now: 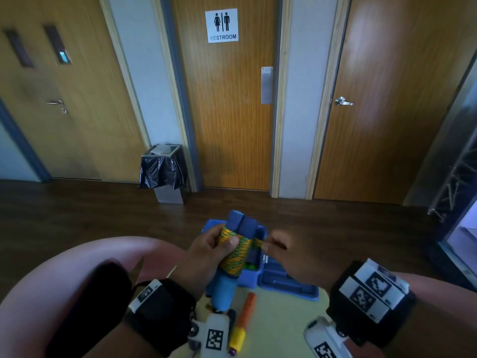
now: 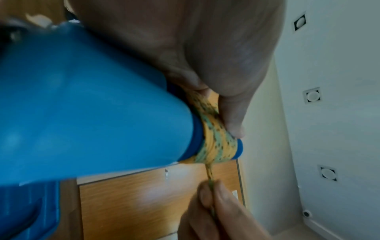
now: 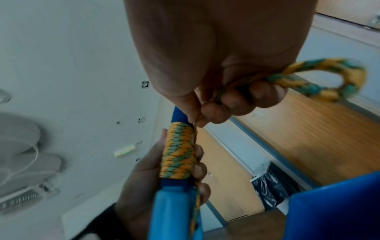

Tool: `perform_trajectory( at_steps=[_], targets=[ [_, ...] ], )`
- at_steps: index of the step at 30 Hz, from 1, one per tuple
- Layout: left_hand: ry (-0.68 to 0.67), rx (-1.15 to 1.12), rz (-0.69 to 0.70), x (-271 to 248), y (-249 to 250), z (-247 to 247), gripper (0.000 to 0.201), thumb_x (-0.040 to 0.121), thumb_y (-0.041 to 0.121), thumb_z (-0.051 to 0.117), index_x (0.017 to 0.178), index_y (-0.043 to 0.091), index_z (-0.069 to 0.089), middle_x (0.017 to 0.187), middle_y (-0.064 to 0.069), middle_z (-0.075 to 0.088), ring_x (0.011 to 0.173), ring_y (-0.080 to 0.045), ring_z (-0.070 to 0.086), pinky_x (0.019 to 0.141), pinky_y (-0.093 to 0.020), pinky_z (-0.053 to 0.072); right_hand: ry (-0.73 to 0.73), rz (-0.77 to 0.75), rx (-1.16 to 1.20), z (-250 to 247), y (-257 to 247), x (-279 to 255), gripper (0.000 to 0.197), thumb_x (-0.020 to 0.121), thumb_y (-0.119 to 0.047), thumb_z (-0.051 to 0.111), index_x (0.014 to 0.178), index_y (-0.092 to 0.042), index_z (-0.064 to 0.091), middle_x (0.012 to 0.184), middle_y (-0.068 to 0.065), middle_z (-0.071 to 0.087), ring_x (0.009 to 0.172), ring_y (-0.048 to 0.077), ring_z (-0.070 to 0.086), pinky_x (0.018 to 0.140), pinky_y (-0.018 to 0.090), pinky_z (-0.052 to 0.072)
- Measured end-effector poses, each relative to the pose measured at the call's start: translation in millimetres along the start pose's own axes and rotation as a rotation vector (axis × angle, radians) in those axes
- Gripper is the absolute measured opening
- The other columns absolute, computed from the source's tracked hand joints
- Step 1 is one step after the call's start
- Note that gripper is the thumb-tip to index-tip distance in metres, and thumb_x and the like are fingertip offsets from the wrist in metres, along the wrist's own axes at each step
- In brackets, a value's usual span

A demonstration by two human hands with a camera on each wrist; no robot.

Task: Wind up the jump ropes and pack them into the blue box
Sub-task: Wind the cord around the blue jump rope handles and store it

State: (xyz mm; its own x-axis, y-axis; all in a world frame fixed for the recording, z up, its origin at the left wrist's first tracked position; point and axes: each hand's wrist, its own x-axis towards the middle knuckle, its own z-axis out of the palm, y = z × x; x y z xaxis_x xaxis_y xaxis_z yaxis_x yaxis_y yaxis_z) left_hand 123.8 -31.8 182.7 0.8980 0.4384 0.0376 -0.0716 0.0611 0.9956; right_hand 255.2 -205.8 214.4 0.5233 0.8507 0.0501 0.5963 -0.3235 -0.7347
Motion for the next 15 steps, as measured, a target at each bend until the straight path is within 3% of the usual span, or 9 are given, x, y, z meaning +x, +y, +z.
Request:
perform_trajectory(
  at_steps=[4,7,10,12,15],
  targets=[
    [-0.020,0.156,0.012,6,9,-42,0.032,0.086,0.031,0.072,0.115,0.022,0.066,0.109,-0.013,0.072,0.099,-0.025,0.069,0.081,-0.036,0.058,-0.027,0.059,0.061,25,-23,15,0.029,0.104,-0.032,0.046,0.079,-0.023,0.056,0.059,-0.007,0.045,0.053,0.009,0.038,0.055,0.028,0.032],
    [-0.037,0.282,0.033,15,12,-67,0.050,0.073,0.051,0.073,0.117,0.029,0.064,0.106,-0.006,0.073,0.100,-0.024,0.069,0.089,-0.045,0.056,-0.011,0.166,0.098,43,-42,27,0.031,0.105,-0.032,0.043,0.077,-0.024,0.056,0.069,0.002,0.047,0.058,0.014,0.041,0.056,0.030,0.032],
    [-0.054,0.377,0.027,26,13,-91,0.043,0.076,0.048,0.071,0.116,0.033,0.063,0.103,-0.003,0.073,0.097,-0.022,0.070,0.091,-0.051,0.055,-0.030,0.244,0.073,54,-62,38,0.033,0.105,-0.030,0.040,0.076,-0.024,0.054,0.071,0.000,0.049,0.060,0.013,0.043,0.058,0.030,0.034],
    [-0.094,0.484,0.035,31,11,-103,0.039,0.082,0.045,0.069,0.119,0.035,0.060,0.103,0.000,0.073,0.095,-0.018,0.070,0.088,-0.050,0.056,-0.073,0.264,-0.048,61,-74,43,0.032,0.105,-0.027,0.037,0.077,-0.025,0.052,0.073,-0.006,0.049,0.062,0.008,0.043,0.059,0.023,0.036],
    [-0.201,0.796,0.104,32,11,-114,0.047,0.087,0.058,0.056,0.131,0.044,0.046,0.107,0.010,0.068,0.096,-0.009,0.067,0.086,-0.045,0.055,-0.144,0.269,-0.289,75,-84,49,0.022,0.104,-0.028,0.038,0.089,-0.019,0.052,0.075,-0.007,0.046,0.063,0.004,0.040,0.061,0.018,0.037]
  ],
)
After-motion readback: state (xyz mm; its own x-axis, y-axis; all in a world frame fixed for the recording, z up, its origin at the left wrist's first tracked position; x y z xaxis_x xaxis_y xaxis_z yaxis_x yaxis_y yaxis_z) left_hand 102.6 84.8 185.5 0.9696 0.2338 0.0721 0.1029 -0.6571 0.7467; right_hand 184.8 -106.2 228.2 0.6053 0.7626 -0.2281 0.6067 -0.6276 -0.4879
